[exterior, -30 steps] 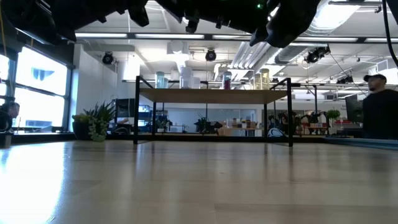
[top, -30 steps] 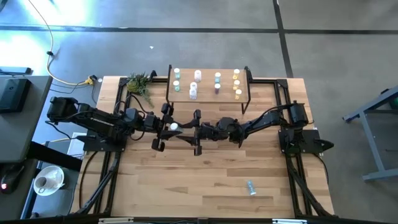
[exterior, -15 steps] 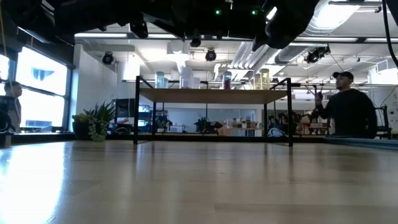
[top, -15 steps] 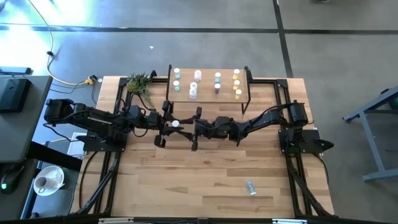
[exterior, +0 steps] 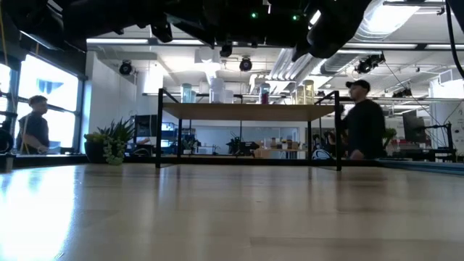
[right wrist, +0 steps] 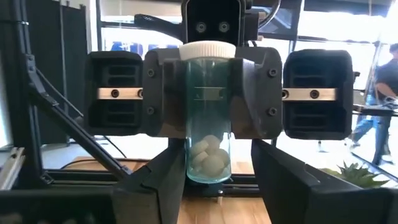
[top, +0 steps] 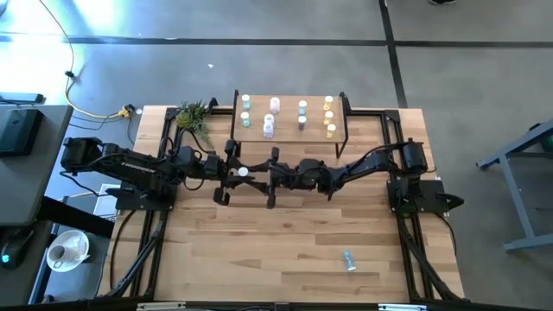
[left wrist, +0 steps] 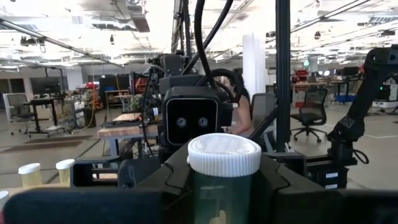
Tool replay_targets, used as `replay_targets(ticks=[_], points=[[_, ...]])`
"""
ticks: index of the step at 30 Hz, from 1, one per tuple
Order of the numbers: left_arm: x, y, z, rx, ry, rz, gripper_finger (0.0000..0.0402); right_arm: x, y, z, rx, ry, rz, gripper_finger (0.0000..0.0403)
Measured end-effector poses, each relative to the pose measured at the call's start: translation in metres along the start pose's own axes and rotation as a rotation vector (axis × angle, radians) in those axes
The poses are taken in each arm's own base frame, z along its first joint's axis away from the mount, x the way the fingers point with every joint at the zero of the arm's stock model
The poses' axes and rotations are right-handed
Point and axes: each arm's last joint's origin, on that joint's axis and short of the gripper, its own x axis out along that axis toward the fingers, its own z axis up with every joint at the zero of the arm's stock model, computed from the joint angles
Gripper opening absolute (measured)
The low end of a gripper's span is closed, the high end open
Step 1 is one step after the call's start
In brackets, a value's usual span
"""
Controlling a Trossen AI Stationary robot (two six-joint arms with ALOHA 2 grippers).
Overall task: Pick and place medicine bottles onto shelf by color
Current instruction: Put the green pill bottle on the shelf aligned with the other green pill bottle
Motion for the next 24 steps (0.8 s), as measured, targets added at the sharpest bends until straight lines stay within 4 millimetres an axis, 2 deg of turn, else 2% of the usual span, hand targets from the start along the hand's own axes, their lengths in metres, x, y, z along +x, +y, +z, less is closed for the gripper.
replay_targets(ticks=[11, 18, 24], points=[[0.000, 0.001, 0.000, 0.000, 0.000, 0.022, 0.0080, 0.000, 0.000, 0.000, -0.003, -0.001, 0.014, 0.0080], [0.000, 0.000, 0.001, -0.021, -0.002, 0.012, 0.0084, 0.013, 0.000, 0.009, -0.003, 0.051, 0.019, 0.0084], [0.000, -0.001, -0.002, -0.032, 0.021, -0.027, 0.0121, 0.016, 0.001, 0.009, -0.016, 0.077, 0.029, 0.0082]])
